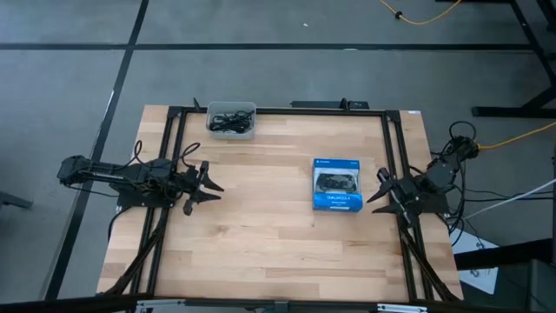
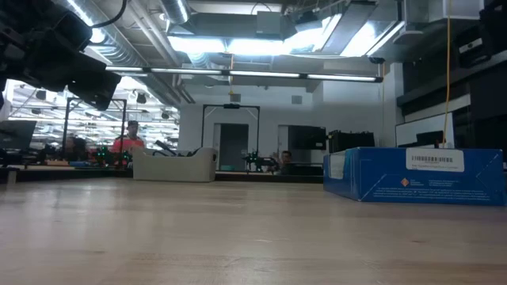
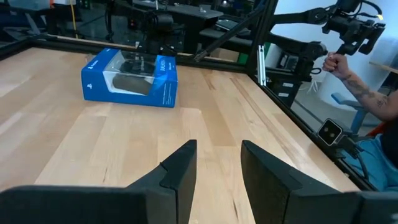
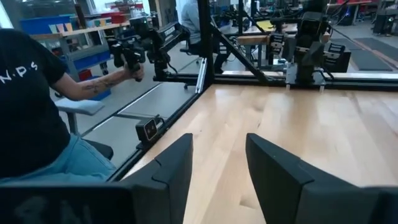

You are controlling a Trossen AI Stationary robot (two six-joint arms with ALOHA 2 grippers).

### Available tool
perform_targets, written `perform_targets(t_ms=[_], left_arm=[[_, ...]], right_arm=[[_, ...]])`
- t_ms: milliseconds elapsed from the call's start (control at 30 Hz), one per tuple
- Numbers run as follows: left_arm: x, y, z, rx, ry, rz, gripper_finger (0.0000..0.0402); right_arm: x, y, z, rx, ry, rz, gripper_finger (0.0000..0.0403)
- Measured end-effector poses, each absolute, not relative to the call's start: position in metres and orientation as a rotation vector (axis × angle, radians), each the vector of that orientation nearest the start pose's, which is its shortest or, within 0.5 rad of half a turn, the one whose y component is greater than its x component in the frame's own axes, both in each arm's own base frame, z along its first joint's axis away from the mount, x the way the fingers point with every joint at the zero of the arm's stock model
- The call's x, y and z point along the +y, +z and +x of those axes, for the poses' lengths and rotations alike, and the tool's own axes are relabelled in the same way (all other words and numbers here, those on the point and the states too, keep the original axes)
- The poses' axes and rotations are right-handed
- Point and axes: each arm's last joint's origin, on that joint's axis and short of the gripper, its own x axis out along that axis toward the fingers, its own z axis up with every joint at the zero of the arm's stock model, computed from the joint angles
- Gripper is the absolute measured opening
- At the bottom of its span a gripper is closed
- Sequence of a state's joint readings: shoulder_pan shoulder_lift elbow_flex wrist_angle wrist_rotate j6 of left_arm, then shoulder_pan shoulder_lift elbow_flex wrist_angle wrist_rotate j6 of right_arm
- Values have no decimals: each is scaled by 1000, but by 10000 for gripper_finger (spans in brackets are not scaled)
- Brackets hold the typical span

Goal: Pick and place USB-C Cables
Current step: Return to Home Position

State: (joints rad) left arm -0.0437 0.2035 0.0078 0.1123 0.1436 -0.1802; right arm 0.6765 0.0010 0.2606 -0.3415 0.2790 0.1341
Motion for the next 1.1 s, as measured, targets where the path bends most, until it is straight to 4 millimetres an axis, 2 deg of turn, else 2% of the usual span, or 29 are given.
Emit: perform_targets(t_ms=[367,667,1100], left_arm=[[-9,160,109,100,-179,-184,118],[-9,159,109,107,-179,-183,118],[-9,159,109,105,-172,-177,118]], right_arm=[[45,188,71,145,343,118,153],[49,171,75,158,340,128,153],[49,172,75,142,346,86,153]])
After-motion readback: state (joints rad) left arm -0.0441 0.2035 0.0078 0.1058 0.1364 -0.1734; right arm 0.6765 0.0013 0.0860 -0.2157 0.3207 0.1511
